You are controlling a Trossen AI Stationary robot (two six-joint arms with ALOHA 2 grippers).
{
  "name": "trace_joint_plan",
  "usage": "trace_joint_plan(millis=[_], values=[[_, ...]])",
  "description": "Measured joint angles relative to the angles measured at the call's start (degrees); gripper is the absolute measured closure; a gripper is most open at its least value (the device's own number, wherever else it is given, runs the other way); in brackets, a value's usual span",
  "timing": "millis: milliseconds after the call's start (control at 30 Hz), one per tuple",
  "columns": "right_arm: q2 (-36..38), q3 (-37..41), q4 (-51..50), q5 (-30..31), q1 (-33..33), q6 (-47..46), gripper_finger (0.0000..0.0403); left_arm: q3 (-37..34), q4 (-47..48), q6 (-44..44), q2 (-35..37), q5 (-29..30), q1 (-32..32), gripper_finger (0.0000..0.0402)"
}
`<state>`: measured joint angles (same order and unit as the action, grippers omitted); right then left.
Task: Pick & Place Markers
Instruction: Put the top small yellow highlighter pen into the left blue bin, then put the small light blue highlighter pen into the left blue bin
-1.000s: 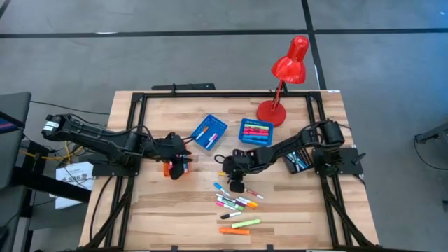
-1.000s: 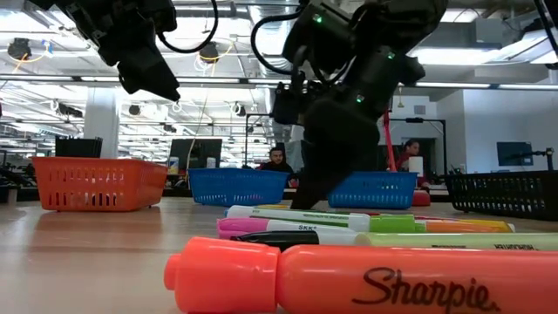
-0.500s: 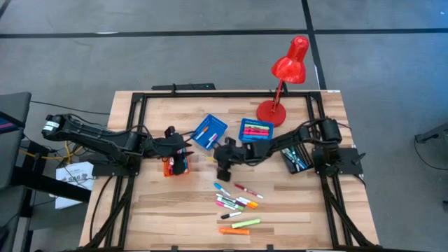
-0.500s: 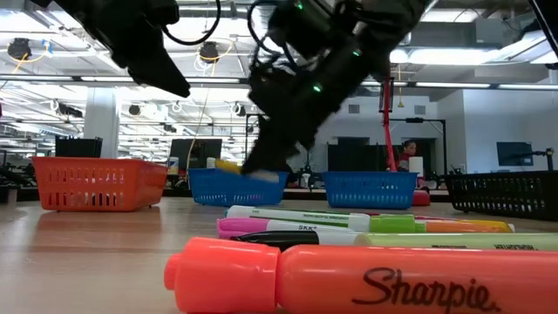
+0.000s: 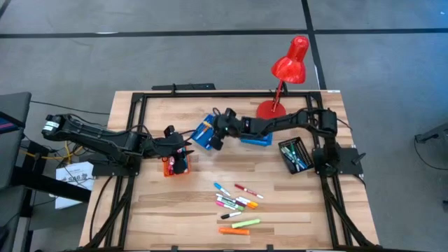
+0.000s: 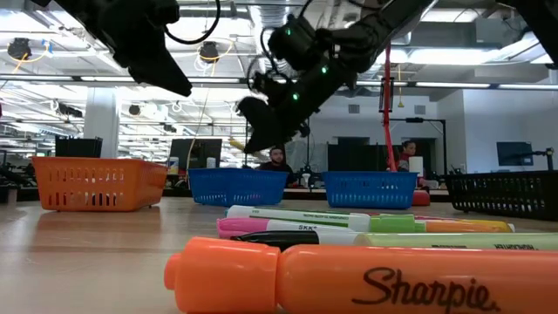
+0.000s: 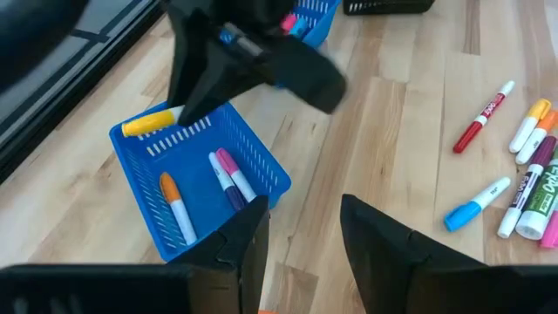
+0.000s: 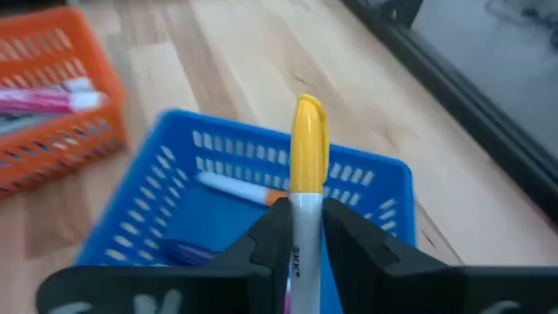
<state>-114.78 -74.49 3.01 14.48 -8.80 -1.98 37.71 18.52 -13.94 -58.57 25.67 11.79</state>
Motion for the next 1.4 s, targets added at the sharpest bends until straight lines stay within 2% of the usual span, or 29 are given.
trace_joint_plan(millis=[133, 367, 467, 600, 667, 767, 900, 1067, 1167, 1400], values=[[0.0, 0.3, 0.1, -5.2, -1.5, -0.2, 0.0328, 0.0, -0.2, -0.4, 0.0, 0.0, 0.0, 0.0262], [0.0, 0.3, 0.0, -5.5, -1.0, 2.1, 0.0324, 0.0, -0.7, -0.9, 0.0, 0.0, 0.0, 0.0262], [0.0, 0.3, 0.0, -6.1, -0.1, -1.0, 0.0324, 0.0, -1.0, -3.4, 0.0, 0.0, 0.0, 0.0262], [2.3, 0.4, -0.6, -12.4, 2.2, -3.6, 0.0324, -0.4, -2.2, -4.8, 0.0, 0.0, 0.2, 0.0262], [4.2, 0.3, -2.8, -16.3, 3.3, -3.6, 0.0324, -2.4, -6.0, -4.6, 0.0, -0.8, 0.4, 0.0262], [7.9, 0.3, -9.9, -20.4, 4.9, -3.6, 0.0324, -6.3, -14.9, -3.6, -0.5, -6.7, 1.0, 0.0262], [14.8, 0.3, -21.2, -21.0, 7.2, -6.2, 0.0324, -11.2, -30.0, -0.4, -3.1, -14.4, 2.1, 0.0262], [23.7, 0.3, -29.9, -19.3, 10.3, -9.9, 0.0324, -12.2, -44.0, 5.3, -11.3, -20.3, 3.5, 0.0262], [27.6, 0.3, -30.0, -12.3, 13.4, -9.5, 0.0324, -10.8, -50.1, 8.0, -18.8, -23.4, 3.7, 0.0262], [30.3, 0.3, -33.1, 4.6, 20.1, -8.2, 0.0324, -2.1, -50.1, 13.1, -34.1, -29.0, 2.7, 0.0262]])
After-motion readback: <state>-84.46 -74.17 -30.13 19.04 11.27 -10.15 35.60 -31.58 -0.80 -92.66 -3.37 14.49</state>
